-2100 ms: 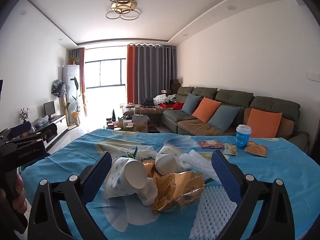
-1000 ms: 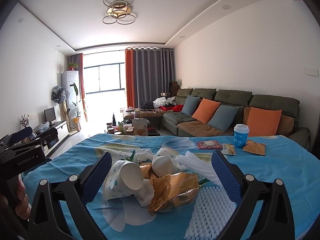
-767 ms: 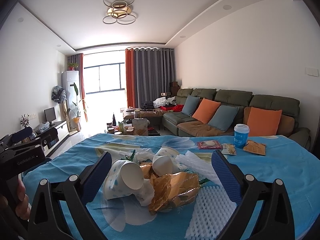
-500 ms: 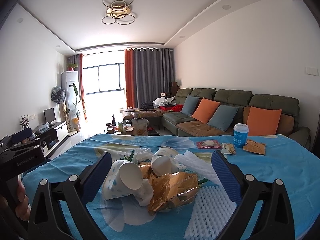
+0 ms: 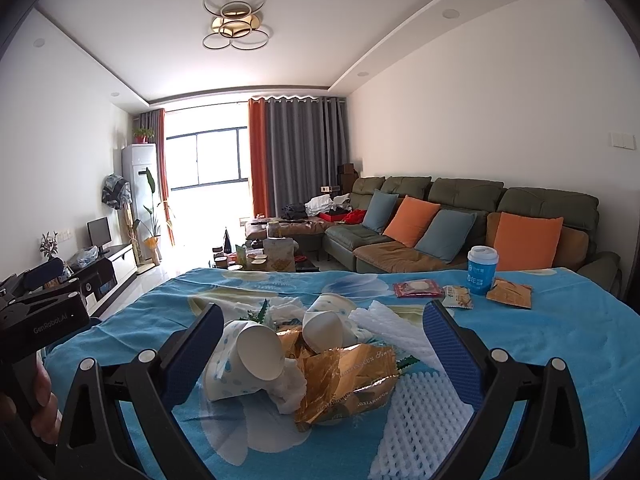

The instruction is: Collect trash

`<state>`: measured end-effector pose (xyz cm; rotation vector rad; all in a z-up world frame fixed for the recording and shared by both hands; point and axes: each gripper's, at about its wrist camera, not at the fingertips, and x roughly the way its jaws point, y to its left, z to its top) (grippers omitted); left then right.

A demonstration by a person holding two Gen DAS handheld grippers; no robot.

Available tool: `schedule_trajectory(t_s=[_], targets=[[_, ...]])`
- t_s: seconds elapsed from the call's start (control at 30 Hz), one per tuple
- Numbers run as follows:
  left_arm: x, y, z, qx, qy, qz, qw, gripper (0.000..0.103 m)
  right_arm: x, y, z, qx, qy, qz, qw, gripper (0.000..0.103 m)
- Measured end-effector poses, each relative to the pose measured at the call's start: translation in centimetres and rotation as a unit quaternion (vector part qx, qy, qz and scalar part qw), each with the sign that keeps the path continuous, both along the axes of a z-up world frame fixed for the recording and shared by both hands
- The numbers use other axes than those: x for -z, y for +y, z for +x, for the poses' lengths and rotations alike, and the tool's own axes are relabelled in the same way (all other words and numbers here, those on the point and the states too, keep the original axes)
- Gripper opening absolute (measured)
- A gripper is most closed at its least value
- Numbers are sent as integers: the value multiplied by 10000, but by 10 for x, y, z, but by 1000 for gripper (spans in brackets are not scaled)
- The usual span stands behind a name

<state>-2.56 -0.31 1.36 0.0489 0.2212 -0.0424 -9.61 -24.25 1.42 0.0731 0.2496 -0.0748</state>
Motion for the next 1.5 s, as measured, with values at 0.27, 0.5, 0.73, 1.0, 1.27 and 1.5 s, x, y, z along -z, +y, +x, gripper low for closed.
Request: schedule_trajectory(t_s=[0.27, 0.5, 0.73, 1.0, 1.27, 1.5], targets=[[2, 0, -1, -3, 18, -19, 10000, 97, 3, 1, 2, -17, 22, 10, 10000, 96], [3, -1, -2, 12, 43, -21, 10000, 97, 5, 1, 6, -40, 75, 18, 10000, 96], [12, -4, 10, 303, 317, -74, 9990, 97, 13, -4, 16, -74, 242, 56, 9997, 96], [38, -30, 45, 1257, 1171, -140, 9850, 97, 22, -28, 34, -78, 689, 246, 9973, 96], [64, -62, 64, 2125, 1730, -5, 9617, 97, 27, -61, 51, -10, 1107, 352, 9932, 91], [75, -81, 79, 2359, 2120, 48, 9484, 97, 30, -82, 73, -167, 1563, 329, 9870, 72]])
